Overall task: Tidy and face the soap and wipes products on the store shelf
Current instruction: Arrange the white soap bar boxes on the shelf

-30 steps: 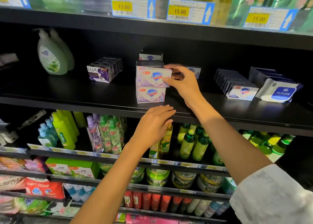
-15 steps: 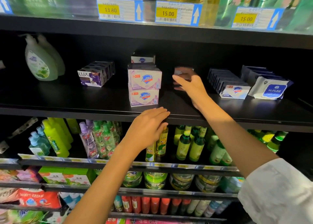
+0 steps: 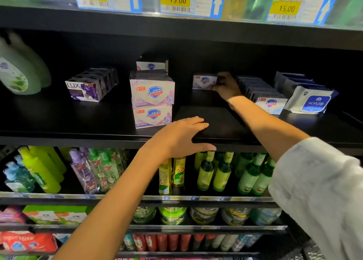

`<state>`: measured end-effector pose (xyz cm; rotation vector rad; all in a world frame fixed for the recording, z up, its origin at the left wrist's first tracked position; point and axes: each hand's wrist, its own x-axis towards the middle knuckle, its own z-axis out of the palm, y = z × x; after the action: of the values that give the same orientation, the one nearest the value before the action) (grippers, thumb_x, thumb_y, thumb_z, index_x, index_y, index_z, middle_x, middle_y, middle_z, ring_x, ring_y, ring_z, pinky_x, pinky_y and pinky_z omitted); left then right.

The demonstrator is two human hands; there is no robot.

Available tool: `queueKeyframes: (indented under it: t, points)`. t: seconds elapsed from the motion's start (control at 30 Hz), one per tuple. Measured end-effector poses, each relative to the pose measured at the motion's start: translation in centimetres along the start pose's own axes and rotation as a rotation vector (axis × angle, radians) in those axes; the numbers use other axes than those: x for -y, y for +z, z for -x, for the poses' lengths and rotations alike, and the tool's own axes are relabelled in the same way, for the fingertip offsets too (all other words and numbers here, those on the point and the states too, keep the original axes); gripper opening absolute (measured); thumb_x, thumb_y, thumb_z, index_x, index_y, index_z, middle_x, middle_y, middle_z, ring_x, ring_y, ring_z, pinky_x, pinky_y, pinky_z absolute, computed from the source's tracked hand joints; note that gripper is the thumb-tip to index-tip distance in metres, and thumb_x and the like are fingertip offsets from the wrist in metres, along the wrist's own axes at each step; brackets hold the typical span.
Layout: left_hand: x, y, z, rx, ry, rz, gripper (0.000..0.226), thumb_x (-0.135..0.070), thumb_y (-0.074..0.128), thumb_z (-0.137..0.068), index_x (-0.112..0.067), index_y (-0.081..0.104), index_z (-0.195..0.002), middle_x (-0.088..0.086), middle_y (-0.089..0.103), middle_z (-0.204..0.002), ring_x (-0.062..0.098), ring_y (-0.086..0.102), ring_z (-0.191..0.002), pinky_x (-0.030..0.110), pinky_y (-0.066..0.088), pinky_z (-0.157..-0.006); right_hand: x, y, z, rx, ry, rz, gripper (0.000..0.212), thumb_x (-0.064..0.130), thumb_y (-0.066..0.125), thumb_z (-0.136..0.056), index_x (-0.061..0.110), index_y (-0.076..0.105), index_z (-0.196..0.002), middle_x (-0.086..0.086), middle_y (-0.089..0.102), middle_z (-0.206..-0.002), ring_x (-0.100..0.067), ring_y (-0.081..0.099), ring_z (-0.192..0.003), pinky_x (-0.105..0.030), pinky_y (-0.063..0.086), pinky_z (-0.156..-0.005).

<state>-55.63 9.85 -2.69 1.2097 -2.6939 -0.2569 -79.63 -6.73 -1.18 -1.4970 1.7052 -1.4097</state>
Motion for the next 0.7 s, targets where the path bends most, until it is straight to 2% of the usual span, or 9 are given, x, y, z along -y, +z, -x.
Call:
queueKeyframes:
  t: [0.13, 0.2, 0.47, 0.57, 0.7]
  points:
    - [0.1, -0.1, -0.1, 0.021, -0.039, 0.063, 0.090, -0.082, 0.051, -0.088, -0.039, 0.028, -0.163, -0.018, 0.015, -0.172, 0.007, 0.014, -0.158, 0.035, 0.018, -0.126, -0.6, 0.7, -2.7, 0.030, 0.013, -0.043, 0.080, 0.006, 0.086, -0.080, 0.018, 0.048, -0.149, -0.007, 0.059, -0.144, -0.022, 0.059, -0.130, -0.040, 0.051, -0.110]
    - [0.2, 0.0, -0.1, 0.022, -0.051, 0.087, 0.090, -0.083, 0.051, -0.086, -0.041, 0.029, -0.162, -0.022, 0.015, -0.171, 0.004, 0.013, -0.158, 0.034, 0.018, -0.126, -0.8, 1.3, -3.6, 0.031, 0.023, -0.055, 0.080, 0.005, 0.085, -0.082, 0.017, 0.046, -0.150, -0.009, 0.058, -0.146, -0.023, 0.057, -0.132, -0.040, 0.051, -0.110]
    - [0.3, 0.2, -0.1, -0.011, -0.057, 0.121, 0.087, -0.083, 0.055, -0.083, -0.043, 0.037, -0.158, -0.026, 0.020, -0.169, 0.004, 0.020, -0.156, 0.035, 0.022, -0.126, -1.1, 2.3, -5.7, -0.018, 0.064, -0.041, 0.075, -0.002, 0.088, -0.076, 0.008, 0.052, -0.141, -0.010, 0.061, -0.139, -0.023, 0.060, -0.128, -0.041, 0.053, -0.107]
    - [0.2, 0.0, 0.0, -0.001, -0.054, 0.110, 0.087, -0.082, 0.055, -0.084, -0.043, 0.036, -0.159, -0.024, 0.019, -0.169, 0.006, 0.020, -0.156, 0.035, 0.022, -0.125, -1.2, 2.1, -5.5, 0.007, 0.059, 0.020, 0.062, 0.005, 0.089, -0.078, 0.007, 0.060, -0.133, -0.009, 0.066, -0.130, -0.022, 0.064, -0.122, -0.037, 0.057, -0.100]
    - [0.0, -0.2, 0.0, 0.009, -0.058, 0.098, 0.087, -0.082, 0.055, -0.084, -0.042, 0.035, -0.159, -0.022, 0.020, -0.170, 0.008, 0.021, -0.157, 0.038, 0.024, -0.125, -0.7, 1.7, -3.9, 0.075, 0.043, 0.032, 0.052, 0.009, 0.089, -0.080, 0.006, 0.063, -0.125, -0.006, 0.068, -0.119, -0.017, 0.067, -0.108, -0.026, 0.059, -0.082]
